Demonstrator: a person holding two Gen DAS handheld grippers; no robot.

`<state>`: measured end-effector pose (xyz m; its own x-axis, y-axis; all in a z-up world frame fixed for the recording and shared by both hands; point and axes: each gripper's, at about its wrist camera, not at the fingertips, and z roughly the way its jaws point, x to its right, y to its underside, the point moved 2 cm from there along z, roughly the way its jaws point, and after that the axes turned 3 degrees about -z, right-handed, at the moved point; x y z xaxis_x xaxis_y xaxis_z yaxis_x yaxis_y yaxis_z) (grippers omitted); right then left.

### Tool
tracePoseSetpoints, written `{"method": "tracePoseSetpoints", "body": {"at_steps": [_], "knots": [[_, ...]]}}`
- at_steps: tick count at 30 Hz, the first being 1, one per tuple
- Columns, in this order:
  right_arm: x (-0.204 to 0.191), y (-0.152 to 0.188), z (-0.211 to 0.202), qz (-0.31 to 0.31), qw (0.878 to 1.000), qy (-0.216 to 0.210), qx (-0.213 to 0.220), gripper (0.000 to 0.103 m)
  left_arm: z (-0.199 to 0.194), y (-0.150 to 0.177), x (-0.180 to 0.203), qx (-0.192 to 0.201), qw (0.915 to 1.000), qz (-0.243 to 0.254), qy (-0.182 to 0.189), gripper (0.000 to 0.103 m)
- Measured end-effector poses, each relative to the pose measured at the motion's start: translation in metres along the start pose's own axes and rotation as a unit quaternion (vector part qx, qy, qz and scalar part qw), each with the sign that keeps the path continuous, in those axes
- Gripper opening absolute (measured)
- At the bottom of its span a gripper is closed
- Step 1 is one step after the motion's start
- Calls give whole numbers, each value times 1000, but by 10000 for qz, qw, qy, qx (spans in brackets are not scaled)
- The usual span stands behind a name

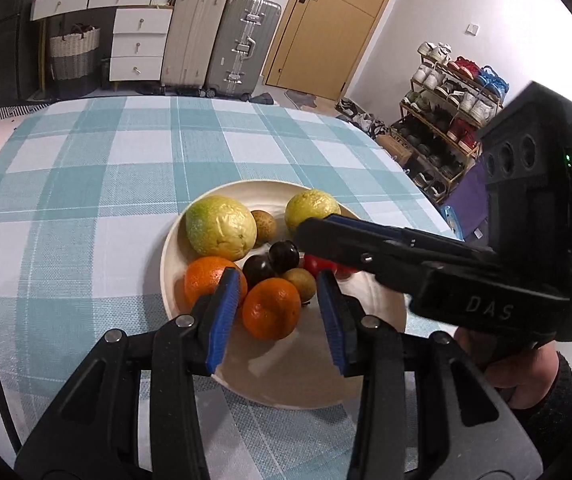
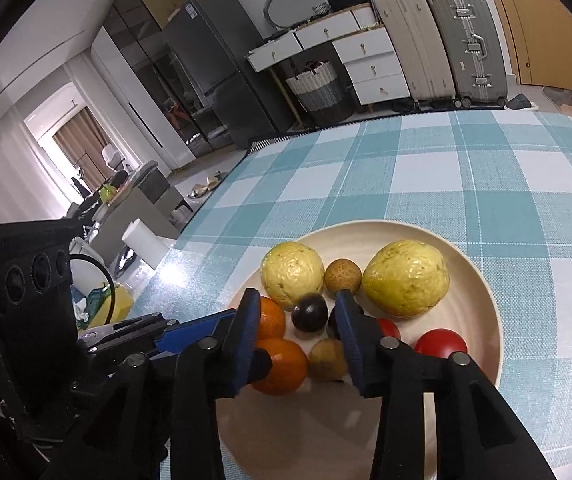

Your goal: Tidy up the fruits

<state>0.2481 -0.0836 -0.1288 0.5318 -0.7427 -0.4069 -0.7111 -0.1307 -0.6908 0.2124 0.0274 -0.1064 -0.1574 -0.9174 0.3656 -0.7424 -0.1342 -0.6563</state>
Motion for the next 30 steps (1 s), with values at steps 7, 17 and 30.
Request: {"method": "tracePoseSetpoints", "body": {"at_steps": [7,17,30], "knots": [[-5,1,-32,-61,9991,180,387,48,-18,4,5,133,9998,0,-157,40],[-10,10,-74,-162,9950,553,816,70,-53,11,15,453,9977,-6,-510,63],[-37,31,-124,-524,9880,476,1370,91,-100,16,27,844,9939,-99,-707,85]]}}
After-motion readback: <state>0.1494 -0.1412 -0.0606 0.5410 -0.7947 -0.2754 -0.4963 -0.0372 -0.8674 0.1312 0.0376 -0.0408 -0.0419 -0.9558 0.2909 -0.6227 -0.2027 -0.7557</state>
